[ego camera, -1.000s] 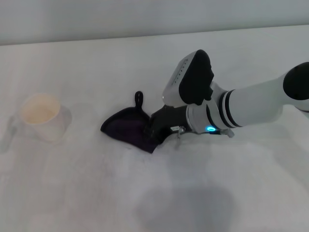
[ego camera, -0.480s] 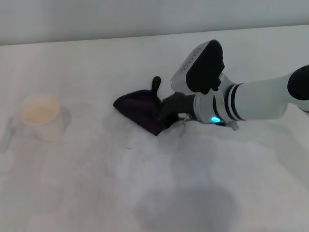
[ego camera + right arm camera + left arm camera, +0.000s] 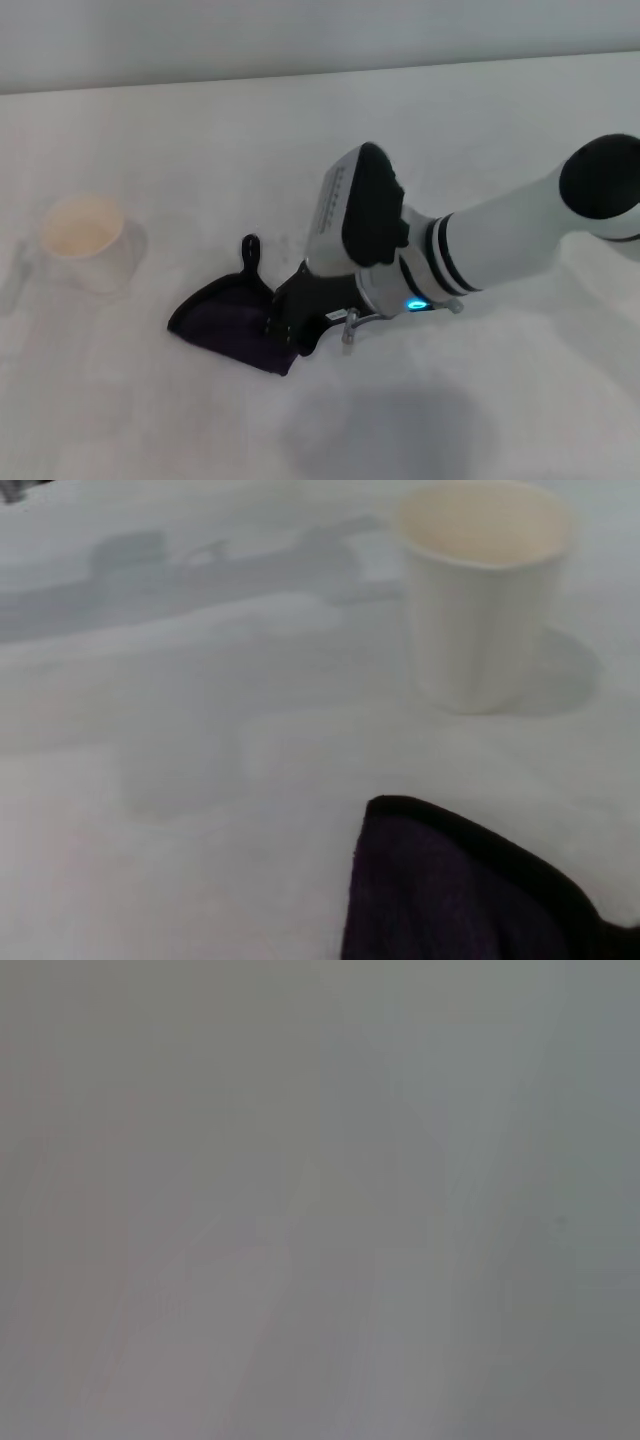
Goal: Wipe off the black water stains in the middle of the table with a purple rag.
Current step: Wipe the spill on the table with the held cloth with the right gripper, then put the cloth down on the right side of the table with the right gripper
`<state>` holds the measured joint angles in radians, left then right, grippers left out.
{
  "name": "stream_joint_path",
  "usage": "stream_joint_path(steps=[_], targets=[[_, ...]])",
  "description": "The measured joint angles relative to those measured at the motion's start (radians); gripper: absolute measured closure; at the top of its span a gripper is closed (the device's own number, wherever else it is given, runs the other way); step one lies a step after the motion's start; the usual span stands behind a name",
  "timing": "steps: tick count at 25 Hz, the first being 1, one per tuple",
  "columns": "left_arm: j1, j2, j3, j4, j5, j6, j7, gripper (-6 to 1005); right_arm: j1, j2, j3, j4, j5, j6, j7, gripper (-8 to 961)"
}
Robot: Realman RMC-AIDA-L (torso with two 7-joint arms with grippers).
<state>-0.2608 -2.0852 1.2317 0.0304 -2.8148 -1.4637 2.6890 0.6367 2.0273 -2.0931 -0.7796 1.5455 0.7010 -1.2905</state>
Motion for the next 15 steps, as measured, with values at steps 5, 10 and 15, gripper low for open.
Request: stream_joint_path(steps=[5,10,15], targets=[[0.0,0.0,0.0,0.002,0.0,0.001,0.0,116,0.0,0.001,-0.031,0.005,0.008,-0.138,0.003,861],[0.001,0.001,0.0,0.002,0.0,-0.001,0.0,116,-0.001,-0.002,0.068,0.054,0.007,-0.184,-0.001,859],[-0.001,0.001,0.0,0.002,0.0,-0.002,0.0,116,0.001,-0.011,0.196,0.116,-0.001,-0.187,-0.019,857]])
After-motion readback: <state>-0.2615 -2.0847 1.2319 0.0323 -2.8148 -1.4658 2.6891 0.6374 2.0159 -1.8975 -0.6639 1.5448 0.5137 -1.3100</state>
